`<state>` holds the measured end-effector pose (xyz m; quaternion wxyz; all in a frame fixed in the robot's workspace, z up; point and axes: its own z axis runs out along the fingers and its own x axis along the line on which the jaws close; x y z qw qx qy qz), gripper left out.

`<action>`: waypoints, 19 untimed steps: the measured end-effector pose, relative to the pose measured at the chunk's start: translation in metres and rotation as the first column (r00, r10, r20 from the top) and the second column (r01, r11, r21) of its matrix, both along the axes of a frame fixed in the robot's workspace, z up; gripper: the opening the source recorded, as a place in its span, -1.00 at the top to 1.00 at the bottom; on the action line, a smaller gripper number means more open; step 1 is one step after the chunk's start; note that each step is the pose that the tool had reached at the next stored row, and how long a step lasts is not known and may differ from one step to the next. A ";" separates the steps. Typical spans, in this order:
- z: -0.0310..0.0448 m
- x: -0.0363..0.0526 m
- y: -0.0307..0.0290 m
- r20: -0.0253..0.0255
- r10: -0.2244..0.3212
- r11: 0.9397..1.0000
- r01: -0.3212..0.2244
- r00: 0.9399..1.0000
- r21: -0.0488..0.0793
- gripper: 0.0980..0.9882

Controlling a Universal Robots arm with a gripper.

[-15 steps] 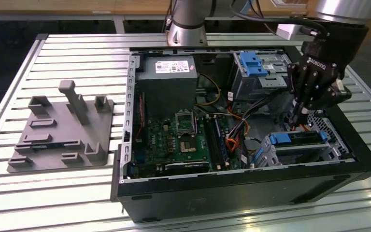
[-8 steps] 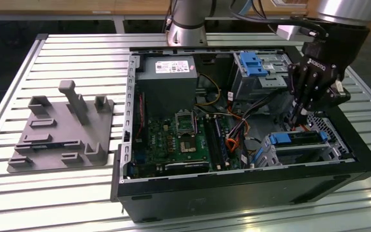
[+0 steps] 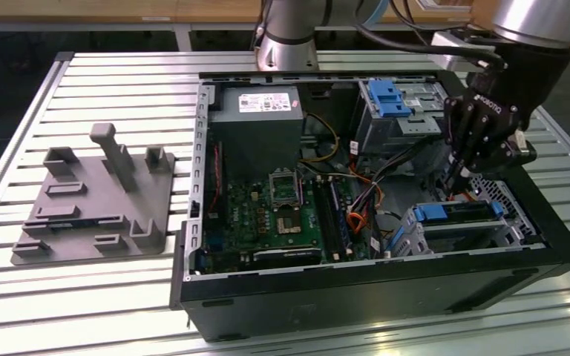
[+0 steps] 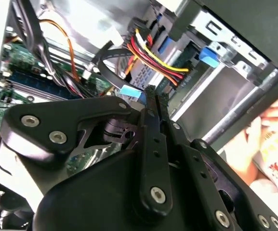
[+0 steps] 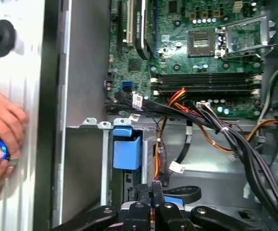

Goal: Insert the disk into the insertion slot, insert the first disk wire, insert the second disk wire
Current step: 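Insert the second disk wire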

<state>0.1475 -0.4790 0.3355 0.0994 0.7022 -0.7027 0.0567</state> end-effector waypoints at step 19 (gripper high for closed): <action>0.0043 0.0000 -0.0203 0.000 0.000 0.994 0.000 1.000 0.108 0.90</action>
